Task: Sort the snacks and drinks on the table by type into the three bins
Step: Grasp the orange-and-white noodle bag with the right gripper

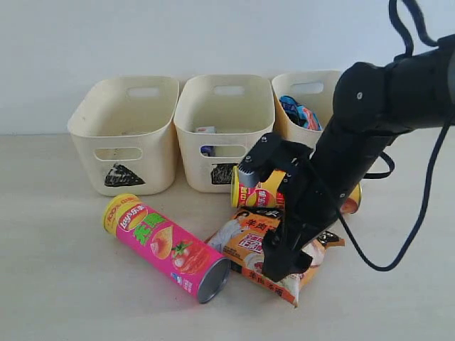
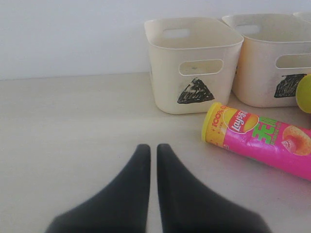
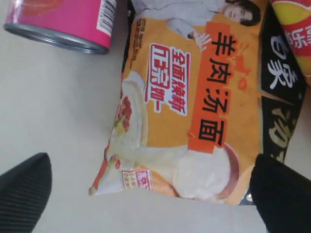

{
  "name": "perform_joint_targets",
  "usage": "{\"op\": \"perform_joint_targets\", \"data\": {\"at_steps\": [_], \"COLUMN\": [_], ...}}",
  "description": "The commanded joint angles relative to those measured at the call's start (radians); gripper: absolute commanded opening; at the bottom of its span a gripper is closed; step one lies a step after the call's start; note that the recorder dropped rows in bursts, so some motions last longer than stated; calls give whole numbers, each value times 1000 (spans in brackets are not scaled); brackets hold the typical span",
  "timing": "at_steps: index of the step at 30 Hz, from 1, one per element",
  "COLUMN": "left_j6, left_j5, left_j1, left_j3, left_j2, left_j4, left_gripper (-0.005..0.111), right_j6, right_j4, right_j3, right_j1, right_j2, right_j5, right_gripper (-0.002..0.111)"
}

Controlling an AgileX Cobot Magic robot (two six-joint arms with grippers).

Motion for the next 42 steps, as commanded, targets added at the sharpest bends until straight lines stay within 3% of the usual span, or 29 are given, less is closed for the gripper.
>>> {"op": "perform_joint_targets", "data": {"at_steps": [1, 34, 35, 37, 38, 39, 40, 42], "left_j6": [-8, -8, -8, -8, -8, -8, -8, -8], "left_j5": [-7, -7, -7, -7, -7, -7, -7, -7], "left_j1": [4, 4, 4, 4, 4, 4, 4, 4], "left_j3": [4, 4, 4, 4, 4, 4, 4, 4], "left_j2": [-4, -4, -4, -4, -4, -4, -4, -4], "left_j4": [-1, -1, -1, -1, -1, -1, -1, -1], "left_gripper": [4, 4, 4, 4, 4, 4, 4, 4], "right_j6": [3, -7, -7, 8, 8, 8, 10, 10], "right_j4": [-12, -74, -82, -99, -107, -114, -133, -162], "right_j3": [4, 4, 4, 4, 4, 4, 4, 4], "right_j1": [9, 9, 9, 9, 9, 9, 9, 9], "right_j2": [28, 180, 180, 180, 180, 180, 180, 180], "right_j5": [-52, -239, -236, -232, -224, -217, -202, -170], "right_gripper": [104, 102, 99, 73, 47, 29, 0, 0]}}
